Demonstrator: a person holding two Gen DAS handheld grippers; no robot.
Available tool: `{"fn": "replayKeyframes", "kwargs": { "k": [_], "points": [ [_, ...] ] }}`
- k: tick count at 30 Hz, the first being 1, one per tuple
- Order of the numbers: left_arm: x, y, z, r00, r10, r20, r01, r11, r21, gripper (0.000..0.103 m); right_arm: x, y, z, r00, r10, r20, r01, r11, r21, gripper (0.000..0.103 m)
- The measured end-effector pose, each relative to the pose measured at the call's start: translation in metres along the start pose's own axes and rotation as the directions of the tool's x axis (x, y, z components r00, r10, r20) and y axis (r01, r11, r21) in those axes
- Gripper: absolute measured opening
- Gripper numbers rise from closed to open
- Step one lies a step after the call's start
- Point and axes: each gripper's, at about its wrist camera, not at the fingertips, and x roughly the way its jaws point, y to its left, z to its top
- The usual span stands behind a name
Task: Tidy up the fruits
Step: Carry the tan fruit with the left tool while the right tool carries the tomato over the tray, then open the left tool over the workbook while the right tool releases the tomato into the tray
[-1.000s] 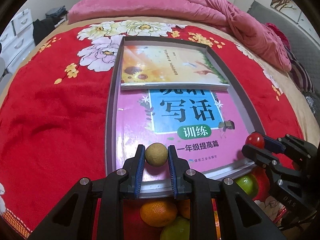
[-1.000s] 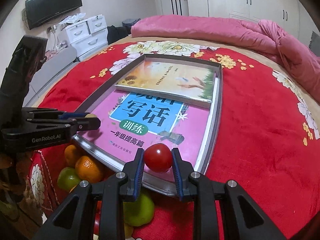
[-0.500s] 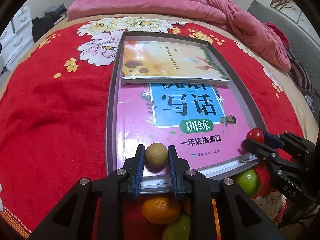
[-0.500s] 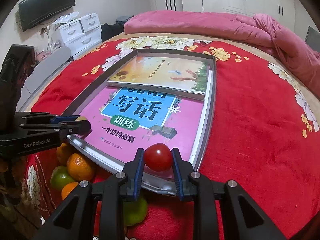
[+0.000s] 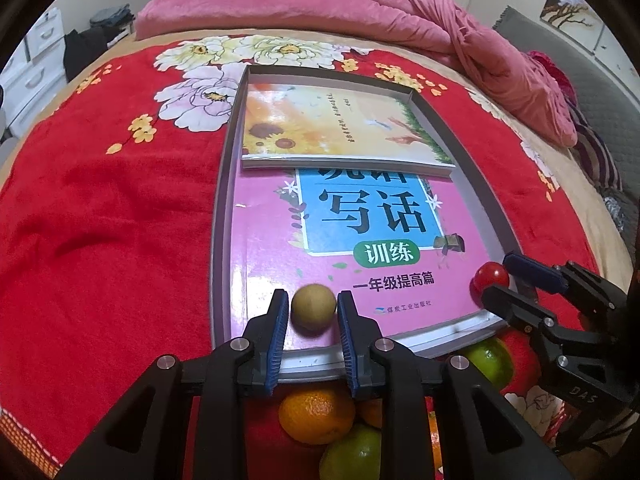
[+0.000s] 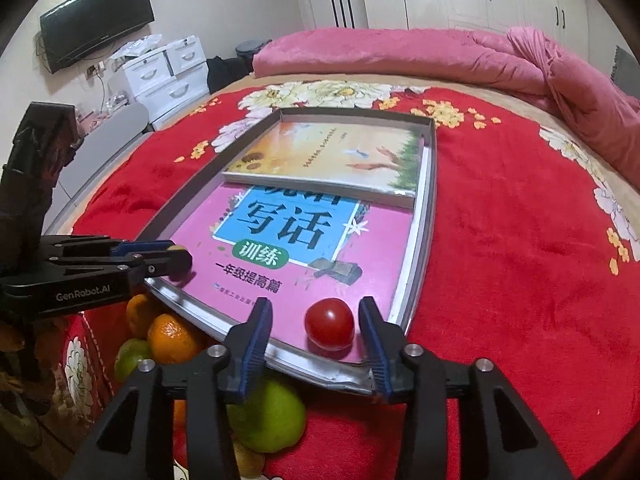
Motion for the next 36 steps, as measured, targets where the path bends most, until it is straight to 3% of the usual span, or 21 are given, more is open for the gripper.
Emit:
{"fn": "replayKeyframes", "kwargs": {
  "k": [5,16,21,24,28,31,36],
  "points": [
    [-0.002,0.000,0.000,1.000,-0.002,0.002,0.002,1.000,-0.002,0.039,-0.006,0.001,0.002,1.000,-0.001,0.025,0.002,1.000,-0.003,0.052],
    [-0.009,0.003,-0.002,1.000,-0.013,0.016,0.013,1.000,-0.010,0.048,-0.011,-0.005,0.003,0.999,-0.020,0.044,0.019,1.000,0.019,0.056],
    [-0.016,0.003,-0.003,0.999,-0.017,0.032,0.017,1.000,-0.014,0.057,-0.015,-0.006,0.002,0.998,-0.026,0.060,0.025,1.000,0.018,0.063],
    [-0.021,0.002,-0.003,0.999,-0.021,0.046,0.022,1.000,-0.012,0.057,-0.019,-0.005,0.003,0.997,-0.031,0.077,0.030,0.999,0.012,0.065],
    [-0.029,0.001,-0.003,0.998,-0.024,0.064,0.024,1.000,-0.008,0.059,-0.024,-0.001,0.004,0.994,-0.050,0.097,0.050,0.999,0.001,0.075],
    [-0.036,-0.001,-0.002,0.997,-0.019,0.080,0.020,1.000,-0.005,0.073,-0.028,0.001,0.004,0.993,-0.050,0.108,0.051,0.999,-0.009,0.075],
    [-0.046,0.000,-0.001,0.994,-0.024,0.105,0.025,1.000,-0.009,0.073,-0.034,0.003,0.005,0.989,-0.061,0.132,0.064,0.998,-0.019,0.079]
  ]
}}
